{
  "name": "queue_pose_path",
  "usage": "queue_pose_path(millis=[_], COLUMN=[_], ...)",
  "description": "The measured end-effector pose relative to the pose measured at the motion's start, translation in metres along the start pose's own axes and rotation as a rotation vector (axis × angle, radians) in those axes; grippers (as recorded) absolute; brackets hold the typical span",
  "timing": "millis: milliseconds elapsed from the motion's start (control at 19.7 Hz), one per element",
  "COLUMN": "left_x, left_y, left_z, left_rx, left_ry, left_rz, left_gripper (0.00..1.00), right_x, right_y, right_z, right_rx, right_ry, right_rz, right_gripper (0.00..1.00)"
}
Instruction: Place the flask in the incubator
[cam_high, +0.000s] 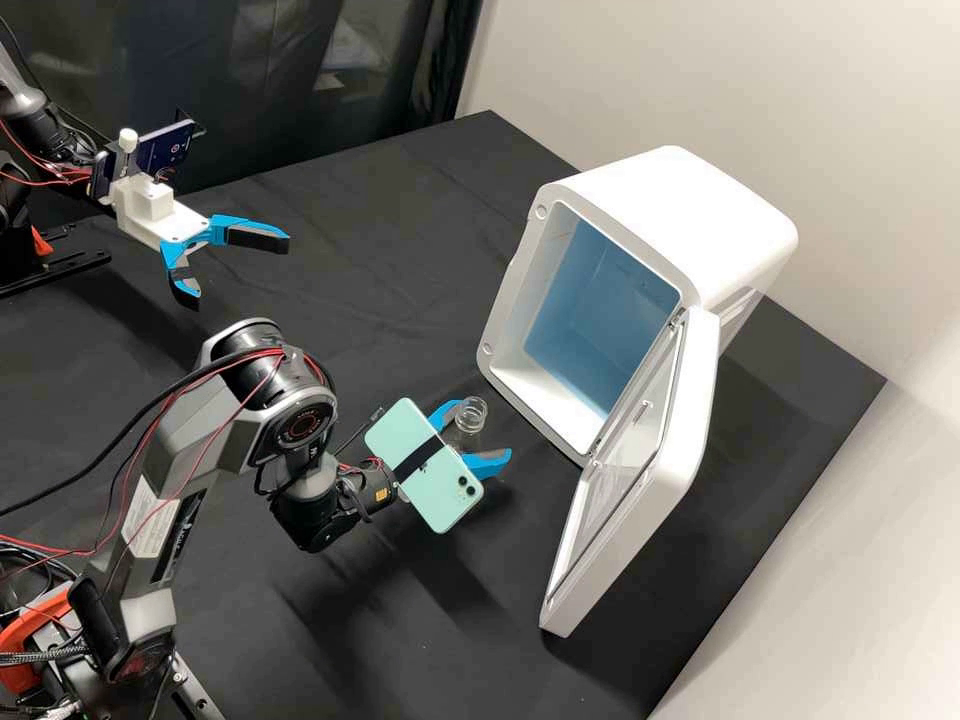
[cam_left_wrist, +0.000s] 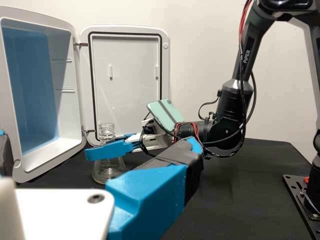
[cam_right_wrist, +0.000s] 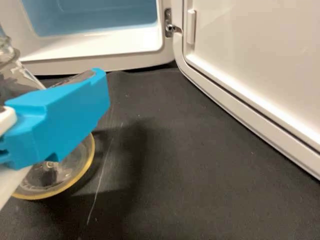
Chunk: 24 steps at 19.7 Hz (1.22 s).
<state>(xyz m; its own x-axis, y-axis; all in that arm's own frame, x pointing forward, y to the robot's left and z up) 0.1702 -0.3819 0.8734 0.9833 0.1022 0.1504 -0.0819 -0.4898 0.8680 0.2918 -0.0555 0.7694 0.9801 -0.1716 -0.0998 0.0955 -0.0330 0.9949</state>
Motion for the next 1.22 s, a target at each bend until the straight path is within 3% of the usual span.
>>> queue_pose_path(millis=[304,609,1218], left_x=[0.0,0.0,0.0], left_y=[0.0,0.0,0.0], left_z=[0.0,0.0,0.0], left_rx=[0.0,0.0,0.0], left_ry=[0.0,0.0,0.0], left_rz=[0.0,0.0,0.0], left_gripper=[1.0,1.0,1.0], right_x=[0.009,0.016,0.019], right_y=[-0.009,-0.009,-0.01], right_z=[-0.001,-0.001,-0.002], right_rx=[-0.029,-0.044,-0.062], right_ry=[0.007,0.002,0.001], right_rz=[-0.008,0.018,0.026], right_gripper=[0.0,0.0,0.0])
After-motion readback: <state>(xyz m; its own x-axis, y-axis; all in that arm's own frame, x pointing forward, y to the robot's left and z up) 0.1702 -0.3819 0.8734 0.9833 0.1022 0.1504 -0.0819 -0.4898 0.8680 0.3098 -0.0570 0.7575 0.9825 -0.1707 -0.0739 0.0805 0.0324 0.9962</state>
